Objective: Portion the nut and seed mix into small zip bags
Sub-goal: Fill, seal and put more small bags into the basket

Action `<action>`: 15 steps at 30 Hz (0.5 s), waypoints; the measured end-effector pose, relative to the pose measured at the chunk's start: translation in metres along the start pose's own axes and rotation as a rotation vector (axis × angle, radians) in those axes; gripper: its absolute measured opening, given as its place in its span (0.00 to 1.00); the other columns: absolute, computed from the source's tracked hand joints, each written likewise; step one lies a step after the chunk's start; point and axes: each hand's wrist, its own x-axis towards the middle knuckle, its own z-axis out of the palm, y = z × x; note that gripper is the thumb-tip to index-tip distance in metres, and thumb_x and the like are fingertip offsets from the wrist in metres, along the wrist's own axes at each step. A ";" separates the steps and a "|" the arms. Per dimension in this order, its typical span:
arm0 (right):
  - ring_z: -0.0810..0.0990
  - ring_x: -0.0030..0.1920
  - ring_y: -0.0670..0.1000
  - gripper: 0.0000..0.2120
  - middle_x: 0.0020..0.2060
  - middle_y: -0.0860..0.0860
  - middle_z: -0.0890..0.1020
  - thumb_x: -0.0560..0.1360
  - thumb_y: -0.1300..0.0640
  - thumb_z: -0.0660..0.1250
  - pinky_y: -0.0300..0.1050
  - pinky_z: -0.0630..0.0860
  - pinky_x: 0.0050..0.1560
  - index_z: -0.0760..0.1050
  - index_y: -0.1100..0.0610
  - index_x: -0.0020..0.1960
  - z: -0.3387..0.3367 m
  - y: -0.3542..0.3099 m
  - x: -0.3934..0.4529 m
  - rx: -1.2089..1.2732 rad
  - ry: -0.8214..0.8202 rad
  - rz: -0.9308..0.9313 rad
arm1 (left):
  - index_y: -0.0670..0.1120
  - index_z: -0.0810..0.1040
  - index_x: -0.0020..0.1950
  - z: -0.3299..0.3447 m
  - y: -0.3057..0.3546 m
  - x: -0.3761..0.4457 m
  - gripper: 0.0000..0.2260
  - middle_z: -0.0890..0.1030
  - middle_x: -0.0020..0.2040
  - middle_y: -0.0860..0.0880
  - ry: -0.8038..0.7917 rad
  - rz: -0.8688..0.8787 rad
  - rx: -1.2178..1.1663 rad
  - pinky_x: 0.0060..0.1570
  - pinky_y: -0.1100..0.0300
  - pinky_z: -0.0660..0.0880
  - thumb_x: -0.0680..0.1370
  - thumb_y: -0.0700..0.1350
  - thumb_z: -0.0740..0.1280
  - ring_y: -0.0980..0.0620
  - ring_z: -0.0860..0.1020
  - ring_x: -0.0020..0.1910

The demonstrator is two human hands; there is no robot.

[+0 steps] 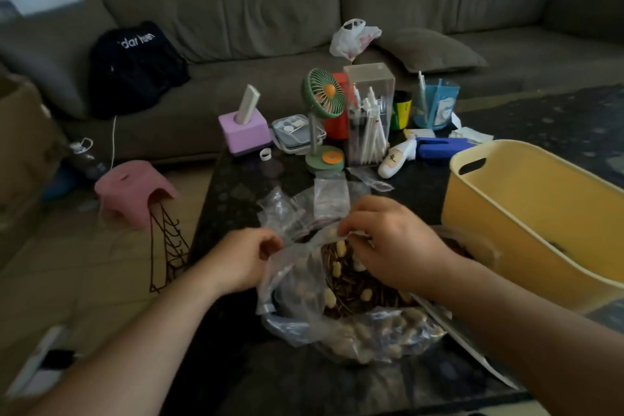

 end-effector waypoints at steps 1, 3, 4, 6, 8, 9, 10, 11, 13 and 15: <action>0.78 0.54 0.47 0.10 0.53 0.45 0.79 0.78 0.61 0.70 0.45 0.80 0.54 0.85 0.50 0.56 0.007 -0.002 0.003 -0.009 -0.020 -0.014 | 0.57 0.85 0.55 0.001 0.001 -0.002 0.15 0.84 0.52 0.59 -0.033 0.014 0.028 0.54 0.59 0.80 0.72 0.58 0.80 0.59 0.82 0.50; 0.79 0.54 0.49 0.11 0.54 0.46 0.79 0.78 0.61 0.69 0.45 0.80 0.54 0.85 0.50 0.56 0.016 -0.007 0.008 -0.018 -0.038 -0.036 | 0.57 0.85 0.53 0.001 0.003 -0.003 0.11 0.82 0.53 0.58 -0.028 0.061 0.111 0.55 0.56 0.81 0.74 0.59 0.78 0.57 0.82 0.51; 0.79 0.54 0.49 0.11 0.53 0.46 0.79 0.78 0.62 0.69 0.43 0.79 0.54 0.85 0.50 0.56 0.020 -0.009 0.010 -0.014 -0.034 -0.043 | 0.57 0.84 0.50 0.000 0.004 -0.005 0.08 0.81 0.52 0.57 -0.011 0.061 0.144 0.53 0.55 0.82 0.75 0.59 0.76 0.56 0.81 0.49; 0.79 0.53 0.49 0.11 0.52 0.46 0.80 0.77 0.62 0.70 0.39 0.76 0.53 0.85 0.49 0.55 0.024 -0.012 0.013 -0.001 -0.017 -0.049 | 0.57 0.84 0.45 -0.001 0.005 -0.009 0.07 0.82 0.49 0.56 0.003 0.031 0.169 0.50 0.54 0.82 0.76 0.59 0.74 0.55 0.81 0.47; 0.79 0.53 0.48 0.10 0.52 0.45 0.80 0.78 0.61 0.69 0.39 0.77 0.52 0.85 0.49 0.55 0.025 -0.016 0.014 0.008 -0.009 -0.050 | 0.58 0.84 0.46 -0.001 0.005 -0.013 0.06 0.82 0.49 0.57 0.000 0.017 0.148 0.49 0.55 0.82 0.75 0.58 0.75 0.56 0.81 0.46; 0.79 0.53 0.47 0.10 0.53 0.45 0.80 0.79 0.60 0.68 0.40 0.77 0.52 0.85 0.49 0.55 0.024 -0.018 0.015 0.015 -0.008 -0.051 | 0.59 0.83 0.46 -0.001 0.005 -0.014 0.06 0.81 0.49 0.58 -0.003 0.023 0.143 0.49 0.56 0.82 0.75 0.58 0.76 0.57 0.81 0.46; 0.79 0.53 0.47 0.10 0.53 0.45 0.80 0.79 0.60 0.68 0.40 0.78 0.52 0.85 0.49 0.56 0.024 -0.020 0.015 0.021 -0.009 -0.050 | 0.59 0.82 0.46 0.000 0.005 -0.016 0.05 0.80 0.50 0.58 -0.002 0.032 0.143 0.49 0.57 0.82 0.75 0.57 0.76 0.57 0.81 0.46; 0.79 0.53 0.46 0.10 0.53 0.45 0.80 0.79 0.59 0.68 0.39 0.77 0.52 0.85 0.49 0.56 0.023 -0.021 0.016 0.026 -0.009 -0.050 | 0.60 0.81 0.45 0.001 0.005 -0.017 0.05 0.80 0.49 0.58 0.001 0.033 0.154 0.48 0.57 0.81 0.76 0.57 0.75 0.57 0.80 0.46; 0.78 0.52 0.45 0.10 0.53 0.44 0.79 0.79 0.59 0.68 0.36 0.76 0.52 0.85 0.49 0.56 0.022 -0.023 0.017 0.028 -0.005 -0.048 | 0.58 0.81 0.46 0.002 0.010 -0.017 0.04 0.80 0.48 0.57 0.011 0.010 0.210 0.48 0.57 0.81 0.78 0.55 0.73 0.56 0.80 0.45; 0.78 0.52 0.45 0.10 0.53 0.44 0.79 0.79 0.59 0.68 0.36 0.75 0.52 0.85 0.49 0.56 0.020 -0.024 0.018 0.033 -0.005 -0.044 | 0.56 0.83 0.46 0.001 0.014 -0.017 0.04 0.82 0.46 0.55 0.012 -0.025 0.275 0.48 0.56 0.81 0.80 0.53 0.71 0.54 0.81 0.44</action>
